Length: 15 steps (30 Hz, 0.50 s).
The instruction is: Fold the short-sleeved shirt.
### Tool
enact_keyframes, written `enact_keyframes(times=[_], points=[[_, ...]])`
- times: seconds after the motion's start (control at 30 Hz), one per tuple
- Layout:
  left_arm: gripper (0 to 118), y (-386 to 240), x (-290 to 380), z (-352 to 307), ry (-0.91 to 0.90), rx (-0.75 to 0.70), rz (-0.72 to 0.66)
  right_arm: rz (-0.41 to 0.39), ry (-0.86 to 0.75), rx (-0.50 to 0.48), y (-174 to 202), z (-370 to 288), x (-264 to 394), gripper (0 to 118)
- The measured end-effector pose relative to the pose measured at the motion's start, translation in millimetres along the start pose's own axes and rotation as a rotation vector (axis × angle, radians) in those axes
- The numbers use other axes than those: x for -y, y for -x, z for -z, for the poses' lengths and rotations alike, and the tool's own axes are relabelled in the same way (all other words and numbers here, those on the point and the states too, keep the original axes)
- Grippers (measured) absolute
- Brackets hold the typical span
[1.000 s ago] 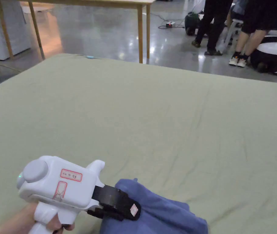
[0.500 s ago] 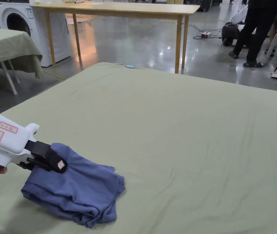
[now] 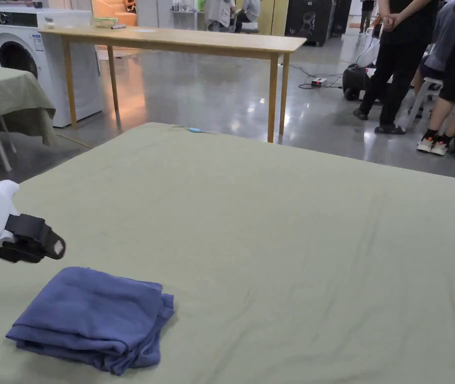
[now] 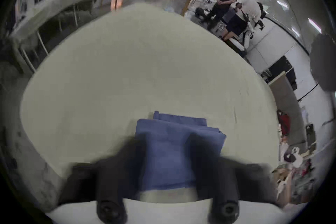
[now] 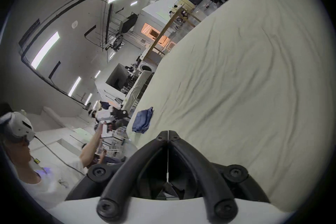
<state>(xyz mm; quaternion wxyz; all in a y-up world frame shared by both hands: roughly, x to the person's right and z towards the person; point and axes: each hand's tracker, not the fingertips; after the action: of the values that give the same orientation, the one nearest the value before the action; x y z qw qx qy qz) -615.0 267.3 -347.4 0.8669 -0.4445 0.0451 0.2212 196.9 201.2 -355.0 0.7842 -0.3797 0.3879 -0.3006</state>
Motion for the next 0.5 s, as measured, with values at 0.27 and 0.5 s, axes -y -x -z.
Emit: enact_keyframes(times=[0.27, 0.5], points=[[0, -207, 91, -8, -0.278, 0.02, 0.297, -0.343, -0.293, 0.413, 61, -13, -22, 1], [0, -384, 180, 2, -0.729, 0.029, 0.457, -0.68, -0.636, 0.905, 110, -1, -8, 1]])
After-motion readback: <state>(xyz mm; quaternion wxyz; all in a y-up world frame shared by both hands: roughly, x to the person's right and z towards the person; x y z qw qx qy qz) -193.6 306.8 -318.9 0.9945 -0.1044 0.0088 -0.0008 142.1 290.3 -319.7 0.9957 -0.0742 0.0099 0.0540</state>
